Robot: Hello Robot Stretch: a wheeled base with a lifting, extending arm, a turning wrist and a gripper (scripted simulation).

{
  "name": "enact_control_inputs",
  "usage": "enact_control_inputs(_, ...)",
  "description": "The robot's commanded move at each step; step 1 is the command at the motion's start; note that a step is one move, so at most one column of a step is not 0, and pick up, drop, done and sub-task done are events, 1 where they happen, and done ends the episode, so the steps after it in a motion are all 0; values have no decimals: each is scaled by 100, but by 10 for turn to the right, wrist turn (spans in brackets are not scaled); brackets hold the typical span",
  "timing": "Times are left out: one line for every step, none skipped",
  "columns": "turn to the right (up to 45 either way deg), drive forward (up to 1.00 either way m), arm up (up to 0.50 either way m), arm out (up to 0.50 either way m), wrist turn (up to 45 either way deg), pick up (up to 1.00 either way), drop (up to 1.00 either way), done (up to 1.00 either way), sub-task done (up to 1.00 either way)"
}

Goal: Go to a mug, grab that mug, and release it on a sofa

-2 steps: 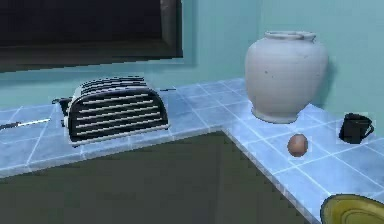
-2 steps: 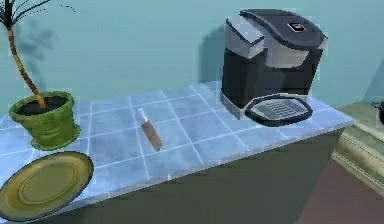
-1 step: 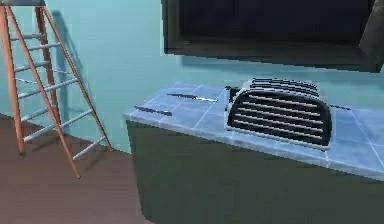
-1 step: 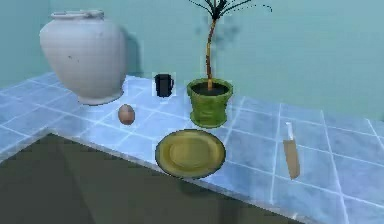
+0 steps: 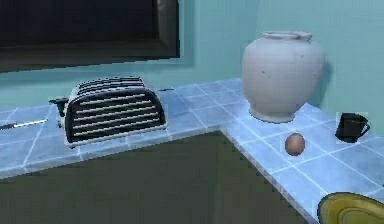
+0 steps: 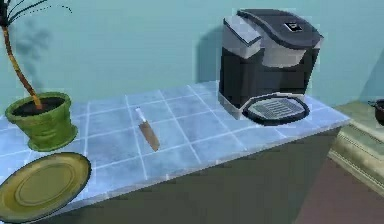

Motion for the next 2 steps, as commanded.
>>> enact_control_inputs(450,0,0,0,0,0,0,0,0)
enact_control_inputs(360,0,0,0,0,0,0,0,0)
